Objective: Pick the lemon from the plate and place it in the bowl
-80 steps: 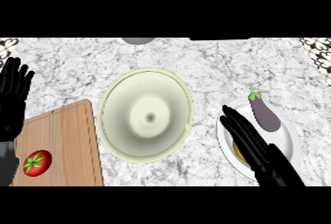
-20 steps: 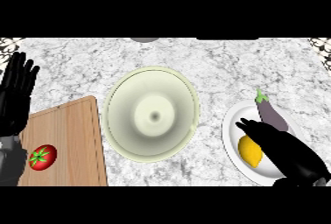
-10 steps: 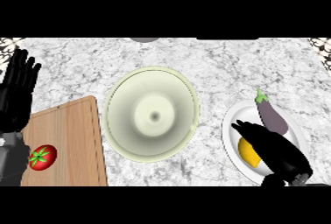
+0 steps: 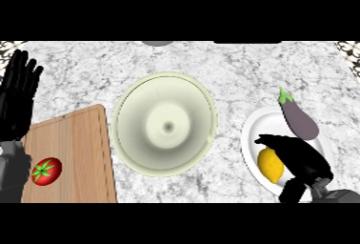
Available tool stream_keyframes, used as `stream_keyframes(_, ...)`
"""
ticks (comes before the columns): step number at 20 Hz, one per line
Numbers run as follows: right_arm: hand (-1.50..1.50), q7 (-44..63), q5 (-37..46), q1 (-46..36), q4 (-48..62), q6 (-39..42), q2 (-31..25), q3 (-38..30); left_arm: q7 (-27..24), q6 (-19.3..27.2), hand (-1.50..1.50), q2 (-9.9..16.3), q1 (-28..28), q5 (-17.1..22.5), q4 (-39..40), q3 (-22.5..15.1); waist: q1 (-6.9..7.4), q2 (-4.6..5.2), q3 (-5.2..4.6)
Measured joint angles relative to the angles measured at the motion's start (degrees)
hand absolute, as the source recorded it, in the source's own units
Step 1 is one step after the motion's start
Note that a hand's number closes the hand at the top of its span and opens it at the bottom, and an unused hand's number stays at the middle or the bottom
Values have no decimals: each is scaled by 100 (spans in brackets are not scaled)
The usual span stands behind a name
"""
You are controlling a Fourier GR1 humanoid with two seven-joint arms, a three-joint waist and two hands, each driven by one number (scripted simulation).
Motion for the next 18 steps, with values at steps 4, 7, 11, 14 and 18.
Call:
stream_keyframes(4, 150, -497, 212, 17, 169, -501, 36, -60, -171, -36, 0, -41, -32, -64, 193, 32, -9, -16, -21)
stream_keyframes(7, 150, -645, 386, -29, 190, -540, 109, -81, -113, -81, 0, -45, -2, -59, 96, 68, -13, -20, -26)
stream_keyframes(11, 150, -882, 560, 206, -6, -692, 110, -142, -67, -144, 0, -10, -22, -68, 118, 138, -22, -19, -21)
stream_keyframes(14, 150, -635, 532, 565, -318, -715, -5, -498, -163, -192, 0, -20, 118, -45, 119, 189, -55, -23, -10)
stream_keyframes(18, 150, -271, 395, 1443, -670, -865, -324, -1352, -128, -182, 0, 24, 268, -9, 42, 287, -249, -52, -4)
